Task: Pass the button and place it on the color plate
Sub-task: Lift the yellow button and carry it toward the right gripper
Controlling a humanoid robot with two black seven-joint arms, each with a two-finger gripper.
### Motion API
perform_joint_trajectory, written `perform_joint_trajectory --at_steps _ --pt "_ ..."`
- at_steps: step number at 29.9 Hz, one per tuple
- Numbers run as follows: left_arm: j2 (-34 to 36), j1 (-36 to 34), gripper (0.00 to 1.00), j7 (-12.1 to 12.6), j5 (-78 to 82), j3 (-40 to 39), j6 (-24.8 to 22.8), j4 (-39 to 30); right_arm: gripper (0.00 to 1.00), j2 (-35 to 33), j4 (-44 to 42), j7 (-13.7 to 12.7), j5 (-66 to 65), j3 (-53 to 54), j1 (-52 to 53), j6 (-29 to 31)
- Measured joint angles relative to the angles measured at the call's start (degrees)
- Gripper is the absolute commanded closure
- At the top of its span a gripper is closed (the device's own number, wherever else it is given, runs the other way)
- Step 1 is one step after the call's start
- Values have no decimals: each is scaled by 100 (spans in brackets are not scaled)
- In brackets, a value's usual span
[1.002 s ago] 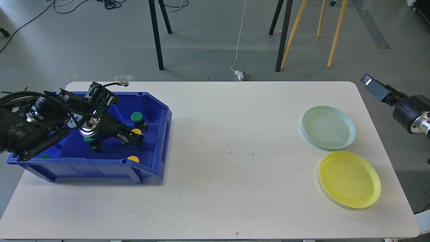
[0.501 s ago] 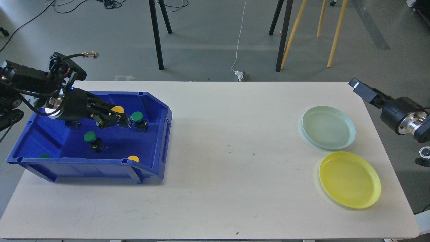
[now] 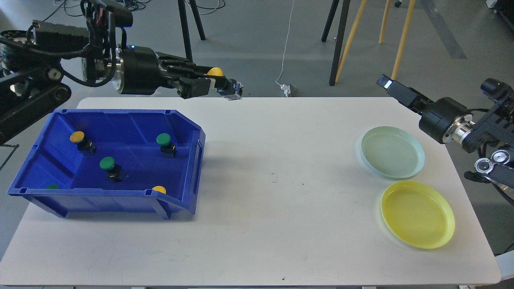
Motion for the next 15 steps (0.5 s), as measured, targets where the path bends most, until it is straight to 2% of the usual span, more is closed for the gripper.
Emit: perform_joint_trajectory --at_steps 6,10,15 --pt "-710 -498 72 0 -102 -10 0 685 1 484 130 -67 -183 -56 399 136" --pt "-1083 -600 72 0 -112 2 0 851 1 789 137 -224 -409 -89 578 326" --pt "-1360 -605 72 0 -86 39 0 890 1 1035 167 -288 -423 -69 602 381"
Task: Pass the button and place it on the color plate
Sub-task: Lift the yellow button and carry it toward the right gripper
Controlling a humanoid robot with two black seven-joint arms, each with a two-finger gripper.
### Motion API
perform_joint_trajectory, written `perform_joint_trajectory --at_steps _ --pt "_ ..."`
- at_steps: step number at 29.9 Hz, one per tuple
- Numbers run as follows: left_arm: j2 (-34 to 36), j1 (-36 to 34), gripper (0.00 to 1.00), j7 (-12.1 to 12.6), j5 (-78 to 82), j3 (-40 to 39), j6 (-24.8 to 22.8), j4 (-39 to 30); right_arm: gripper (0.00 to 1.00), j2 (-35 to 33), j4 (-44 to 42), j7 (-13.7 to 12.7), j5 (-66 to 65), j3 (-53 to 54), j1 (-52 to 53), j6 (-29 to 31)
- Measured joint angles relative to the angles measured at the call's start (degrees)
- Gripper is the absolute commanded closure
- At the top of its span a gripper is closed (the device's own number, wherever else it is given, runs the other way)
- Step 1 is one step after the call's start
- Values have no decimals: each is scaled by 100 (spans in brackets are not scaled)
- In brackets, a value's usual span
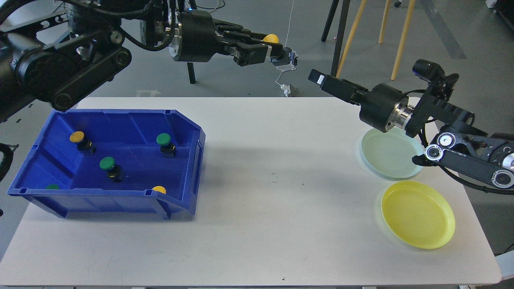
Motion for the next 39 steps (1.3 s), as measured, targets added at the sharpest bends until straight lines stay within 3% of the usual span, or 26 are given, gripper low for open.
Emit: perform_joint_trajectory --at_steps 39 --pt "-416 -136 69 -1 -26 34 0 166 1 348 204 44 51 72 -239 75"
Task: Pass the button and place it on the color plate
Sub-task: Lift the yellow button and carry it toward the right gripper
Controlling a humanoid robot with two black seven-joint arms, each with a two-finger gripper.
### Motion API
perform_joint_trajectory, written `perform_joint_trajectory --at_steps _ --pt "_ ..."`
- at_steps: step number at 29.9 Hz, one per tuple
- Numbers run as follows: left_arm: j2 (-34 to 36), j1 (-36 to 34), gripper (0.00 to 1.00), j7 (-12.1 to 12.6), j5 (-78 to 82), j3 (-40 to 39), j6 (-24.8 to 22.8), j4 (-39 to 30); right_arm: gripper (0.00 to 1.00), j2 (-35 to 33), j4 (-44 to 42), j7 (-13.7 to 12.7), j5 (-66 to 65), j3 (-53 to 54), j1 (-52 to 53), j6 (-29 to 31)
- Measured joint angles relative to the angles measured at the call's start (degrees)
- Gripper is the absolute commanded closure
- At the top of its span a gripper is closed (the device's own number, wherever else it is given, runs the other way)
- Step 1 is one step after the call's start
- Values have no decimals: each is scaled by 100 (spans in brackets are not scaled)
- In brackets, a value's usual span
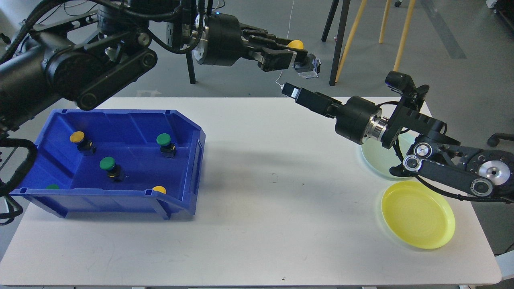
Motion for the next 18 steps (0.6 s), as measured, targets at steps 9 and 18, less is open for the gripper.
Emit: perform_joint_trajectory --at_steps 9,18 --pt "-44 -3 69 0 -14 0 0 0 1 4 44 9 543 423 -379 -43" --pt "-8 -11 69 0 -27 0 0 0 1 27 16 22 680 694 -548 -50"
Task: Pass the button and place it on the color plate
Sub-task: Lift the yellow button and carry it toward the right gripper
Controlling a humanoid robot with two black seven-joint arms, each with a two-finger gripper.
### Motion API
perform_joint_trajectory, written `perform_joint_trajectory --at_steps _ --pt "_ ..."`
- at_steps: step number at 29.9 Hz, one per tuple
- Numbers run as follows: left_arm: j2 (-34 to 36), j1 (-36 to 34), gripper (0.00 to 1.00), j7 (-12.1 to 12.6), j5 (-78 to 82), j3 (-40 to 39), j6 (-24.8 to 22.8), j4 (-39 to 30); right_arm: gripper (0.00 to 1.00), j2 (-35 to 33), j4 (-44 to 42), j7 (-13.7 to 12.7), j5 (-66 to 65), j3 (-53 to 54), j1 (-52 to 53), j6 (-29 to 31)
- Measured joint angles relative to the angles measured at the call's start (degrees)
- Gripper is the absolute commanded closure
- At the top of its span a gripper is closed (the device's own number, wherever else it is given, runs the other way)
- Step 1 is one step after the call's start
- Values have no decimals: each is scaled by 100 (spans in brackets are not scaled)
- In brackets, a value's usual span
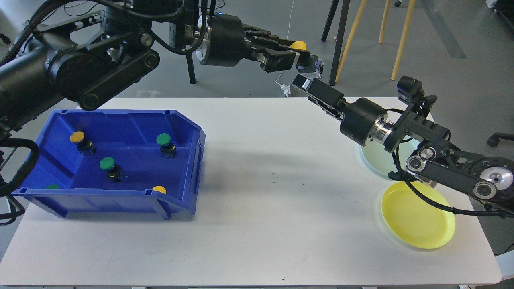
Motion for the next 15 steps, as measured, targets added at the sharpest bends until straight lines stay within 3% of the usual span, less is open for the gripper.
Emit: perform_joint_trajectory --at_steps 10,12,15 --pt "-38 17 68 1 0 0 0 -2 1 -178 -2 22 -19 25 90 366" --pt "-44 20 68 1 -5 0 0 -2 1 -203 -80 139 -21 36 91 500" --pt "-63 25 68 1 -8 0 0 -1 1 -203 -273 539 -23 38 84 640"
